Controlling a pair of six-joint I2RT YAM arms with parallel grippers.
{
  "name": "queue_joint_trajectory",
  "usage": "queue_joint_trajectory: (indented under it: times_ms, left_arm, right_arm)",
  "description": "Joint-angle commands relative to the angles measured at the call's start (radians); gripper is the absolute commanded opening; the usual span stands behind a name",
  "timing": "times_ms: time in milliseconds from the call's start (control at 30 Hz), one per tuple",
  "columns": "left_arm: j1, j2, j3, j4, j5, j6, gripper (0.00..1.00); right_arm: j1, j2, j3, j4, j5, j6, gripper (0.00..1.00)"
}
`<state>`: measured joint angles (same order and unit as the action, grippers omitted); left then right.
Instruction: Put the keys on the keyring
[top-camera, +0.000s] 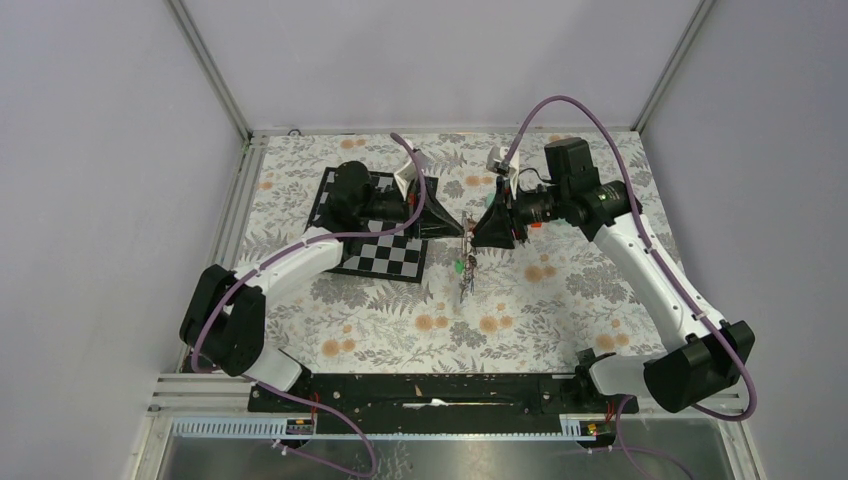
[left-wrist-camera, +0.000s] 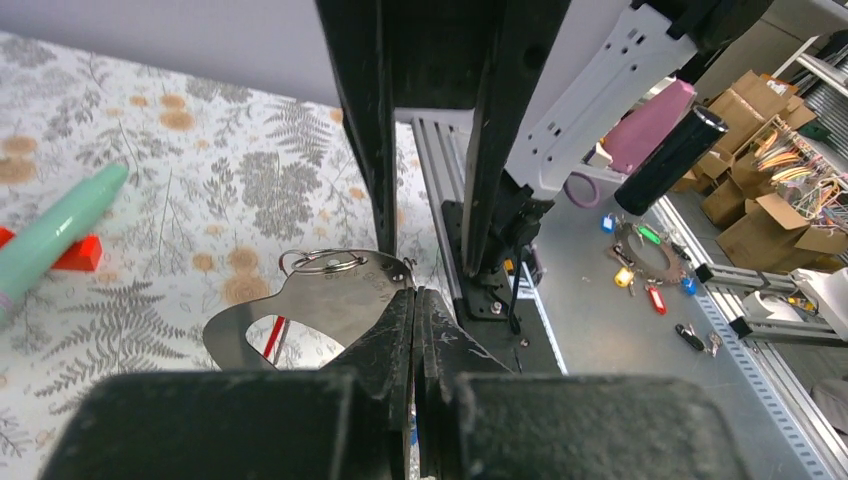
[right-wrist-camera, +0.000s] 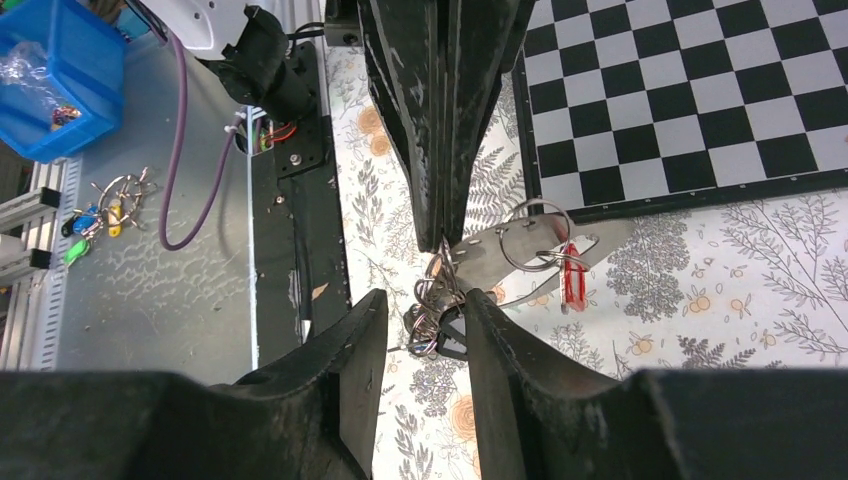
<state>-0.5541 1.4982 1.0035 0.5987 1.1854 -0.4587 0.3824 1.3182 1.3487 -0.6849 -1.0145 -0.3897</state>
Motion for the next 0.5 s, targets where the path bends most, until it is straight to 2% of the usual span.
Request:
queue_joint_trajectory:
  times_ms: [0,467]
  left_arm:
    - [0.006,-0.036,-0.001,0.265,0.022,-0.144,0.0]
    - [0.006,-0.032,-0.025,0.308,0.005,-0.182,0.0]
  right_arm:
    - [-0.005,-0.023,-0.007,0.051,-0.062,0.013,0.42]
    - [-0.005,-0.004,0.035,0.064,-0.077,0.008,0.38]
